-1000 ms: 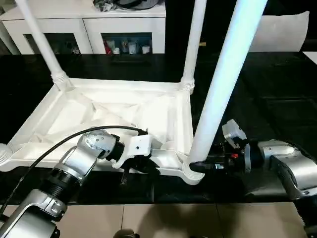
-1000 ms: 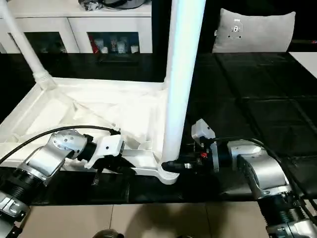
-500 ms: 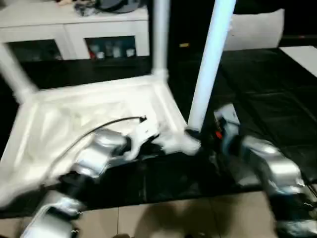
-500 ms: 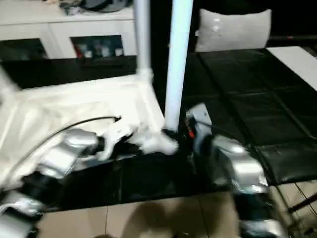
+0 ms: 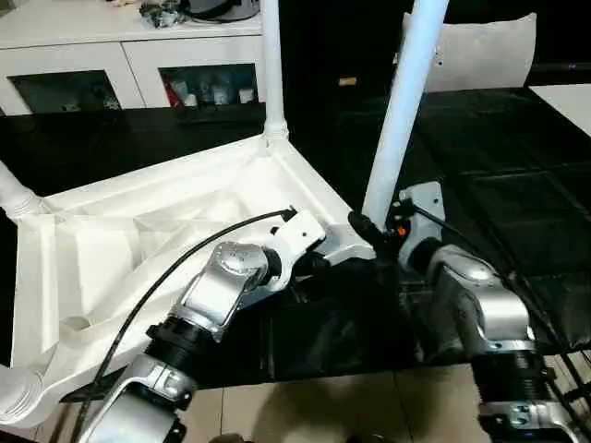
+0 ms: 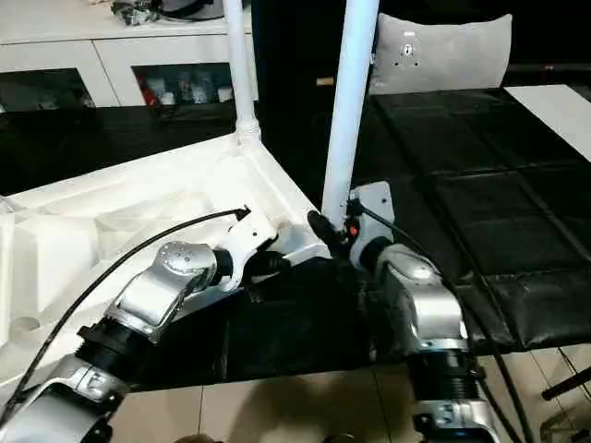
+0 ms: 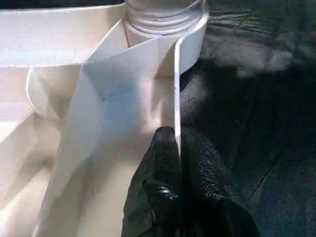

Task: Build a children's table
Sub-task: Rotate leg to tighten

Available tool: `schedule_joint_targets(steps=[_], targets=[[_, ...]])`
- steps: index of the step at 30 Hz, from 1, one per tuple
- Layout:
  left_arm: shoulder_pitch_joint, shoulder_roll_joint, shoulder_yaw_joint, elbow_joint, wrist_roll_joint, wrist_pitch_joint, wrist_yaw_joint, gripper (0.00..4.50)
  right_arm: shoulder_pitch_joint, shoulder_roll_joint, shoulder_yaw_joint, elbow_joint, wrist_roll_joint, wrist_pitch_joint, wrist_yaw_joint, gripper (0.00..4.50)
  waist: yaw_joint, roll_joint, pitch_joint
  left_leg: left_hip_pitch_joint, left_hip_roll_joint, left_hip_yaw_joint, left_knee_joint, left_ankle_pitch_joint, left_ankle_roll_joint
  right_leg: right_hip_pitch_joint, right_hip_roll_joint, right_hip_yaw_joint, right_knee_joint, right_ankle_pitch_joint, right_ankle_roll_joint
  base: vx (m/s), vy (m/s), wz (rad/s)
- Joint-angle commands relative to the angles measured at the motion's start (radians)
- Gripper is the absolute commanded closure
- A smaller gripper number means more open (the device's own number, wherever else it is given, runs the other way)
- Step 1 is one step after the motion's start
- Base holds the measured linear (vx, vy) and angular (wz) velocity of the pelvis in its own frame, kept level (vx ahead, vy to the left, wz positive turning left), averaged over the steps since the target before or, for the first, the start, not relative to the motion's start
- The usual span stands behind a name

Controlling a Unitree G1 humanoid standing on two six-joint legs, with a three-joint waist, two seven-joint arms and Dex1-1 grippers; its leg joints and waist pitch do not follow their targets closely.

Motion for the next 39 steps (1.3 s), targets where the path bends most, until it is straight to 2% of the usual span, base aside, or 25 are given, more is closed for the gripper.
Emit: schedule_joint_targets(steps=[1,5,7,11,16,18,21,22,25,28,30,39], targets=[[-0.012,0.016,-0.001,-0.02,-0.002,-0.063,-0.028,4.5,0.015,0.002,0.037,-0.014,0.03,-0.001,0.066,0.91,0.005,-0.014,-0.073,-0.009,0.023,-0.005,-0.061,-0.112,0.072,0.07,-0.054,0.046,-0.075,-0.275,-0.133,0.0,0.0,0.0],[-0.001,0.065,-0.01,-0.017,-0.017,-0.114,-0.114,4.5,0.045,-0.107,0.054,-0.054,0.056,-0.029,0.239,0.46,0.01,-0.013,-0.074,-0.009,0.025,-0.004,-0.058,-0.099,0.08,0.072,-0.053,0.047,-0.07,-0.238,-0.151,0.0,0.0,0.0],[0.002,0.093,-0.022,-0.012,-0.028,-0.158,-0.166,4.5,0.053,-0.164,0.066,-0.064,0.058,-0.043,0.311,0.46,0.013,-0.017,-0.075,-0.01,0.025,-0.004,-0.056,-0.1,0.089,0.072,-0.053,0.048,-0.067,-0.222,-0.157,0.0,0.0,0.0],[0.002,0.132,-0.035,-0.002,-0.054,-0.229,-0.265,4.5,0.059,-0.24,0.078,-0.074,0.093,-0.066,0.459,0.46,0.018,-0.014,-0.072,-0.008,0.026,-0.003,-0.057,-0.127,0.09,0.069,-0.055,0.046,-0.074,-0.281,-0.153,0.0,0.0,0.0],[0.006,0.207,-0.074,-0.013,-0.074,-0.308,-0.432,4.5,0.062,-0.32,0.118,-0.066,0.118,-0.12,0.637,0.46,0.033,-0.016,-0.073,-0.006,0.032,-0.003,-0.056,-0.126,0.097,0.067,-0.056,0.047,-0.068,-0.27,-0.164,0.0,0.0,0.0],[0.004,0.221,-0.082,-0.011,-0.073,-0.321,-0.457,4.5,0.062,-0.332,0.13,-0.068,0.125,-0.113,0.671,0.78,0.038,-0.014,-0.074,-0.003,0.034,-0.002,-0.056,-0.126,0.097,0.065,-0.056,0.047,-0.067,-0.268,-0.172,0.0,0.0,0.0],[-0.002,0.246,-0.094,0.003,-0.069,-0.355,-0.507,4.5,0.059,-0.354,0.15,-0.065,0.13,-0.116,0.735,0.81,0.05,-0.016,-0.074,-0.003,0.037,-0.003,-0.057,-0.128,0.089,0.064,-0.058,0.048,-0.065,-0.273,-0.174,0.0,0.0,0.0],[-0.005,0.262,-0.099,0.008,-0.073,-0.378,-0.543,4.5,0.057,-0.366,0.161,-0.062,0.137,-0.113,0.775,1.01,0.052,-0.017,-0.074,-0.003,0.037,-0.002,-0.056,-0.13,0.088,0.063,-0.058,0.049,-0.065,-0.272,-0.174,0.0,0.0,0.0],[-0.008,0.284,-0.109,0.007,-0.082,-0.4,-0.592,4.5,0.056,-0.383,0.18,-0.063,0.151,-0.111,0.827,1.24,0.057,-0.018,-0.074,-0.003,0.037,-0.002,-0.057,-0.135,0.085,0.065,-0.059,0.049,-0.064,-0.279,-0.171,0.0,0.0,0.0],[-0.01,0.295,-0.115,0.005,-0.087,-0.408,-0.617,4.5,0.055,-0.39,0.19,-0.061,0.147,-0.127,0.847,1.37,0.058,-0.02,-0.072,-0.004,0.035,-0.002,-0.057,-0.136,0.079,0.064,-0.059,0.048,-0.066,-0.309,-0.159,0.0,0.0,0.0],[-0.012,0.297,-0.116,0.008,-0.088,-0.412,-0.627,4.5,0.055,-0.395,0.2,-0.057,0.145,-0.132,0.861,1.6,0.058,-0.019,-0.073,-0.004,0.036,-0.003,-0.057,-0.13,0.076,0.064,-0.06,0.048,-0.067,-0.313,-0.156,0.0,0.0,0.0],[-0.022,0.289,-0.117,0.031,-0.091,-0.424,-0.638,4.5,0.063,-0.407,0.222,-0.073,0.175,-0.08,0.92,2.35,0.061,-0.019,-0.072,-0.003,0.036,-0.003,-0.056,-0.125,0.081,0.063,-0.057,0.048,-0.064,-0.289,-0.168,0.0,0.0,0.0]])
